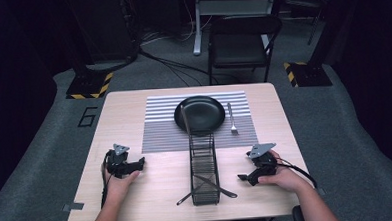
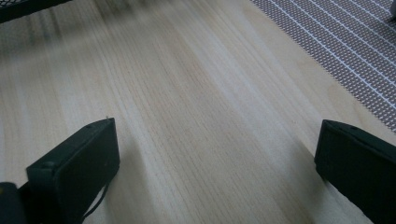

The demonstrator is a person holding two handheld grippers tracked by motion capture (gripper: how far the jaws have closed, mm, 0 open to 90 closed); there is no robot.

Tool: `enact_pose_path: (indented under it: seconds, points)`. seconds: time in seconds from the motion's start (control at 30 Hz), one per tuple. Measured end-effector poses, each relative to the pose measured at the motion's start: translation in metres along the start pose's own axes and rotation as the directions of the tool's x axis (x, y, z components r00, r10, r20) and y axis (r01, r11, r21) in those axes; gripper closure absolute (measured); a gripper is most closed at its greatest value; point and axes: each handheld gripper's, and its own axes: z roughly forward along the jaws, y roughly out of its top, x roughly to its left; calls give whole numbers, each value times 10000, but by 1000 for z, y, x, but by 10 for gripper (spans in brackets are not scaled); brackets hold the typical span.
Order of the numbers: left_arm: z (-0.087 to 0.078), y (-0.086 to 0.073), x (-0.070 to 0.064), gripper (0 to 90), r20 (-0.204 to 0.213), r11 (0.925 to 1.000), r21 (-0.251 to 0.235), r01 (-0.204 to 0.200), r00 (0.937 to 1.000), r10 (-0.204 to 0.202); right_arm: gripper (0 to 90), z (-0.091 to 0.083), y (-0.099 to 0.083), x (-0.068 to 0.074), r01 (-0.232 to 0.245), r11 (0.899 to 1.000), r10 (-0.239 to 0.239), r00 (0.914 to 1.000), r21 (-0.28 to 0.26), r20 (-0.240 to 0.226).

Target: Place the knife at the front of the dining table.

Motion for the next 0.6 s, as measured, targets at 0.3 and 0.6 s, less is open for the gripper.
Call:
enact_pose_path:
  seconds: [0.3, 0.6]
  points:
    - [0, -1, -2, 142, 264, 9997, -87, -231, 9994, 233, 0, 0, 0, 0, 4, 10000, -4, 10000, 3, -3]
    - [0, -1, -2, 154, 274, 9995, -101, -288, 9992, 291, 0, 0, 0, 0, -14, 10000, 14, 10000, -6, 8]
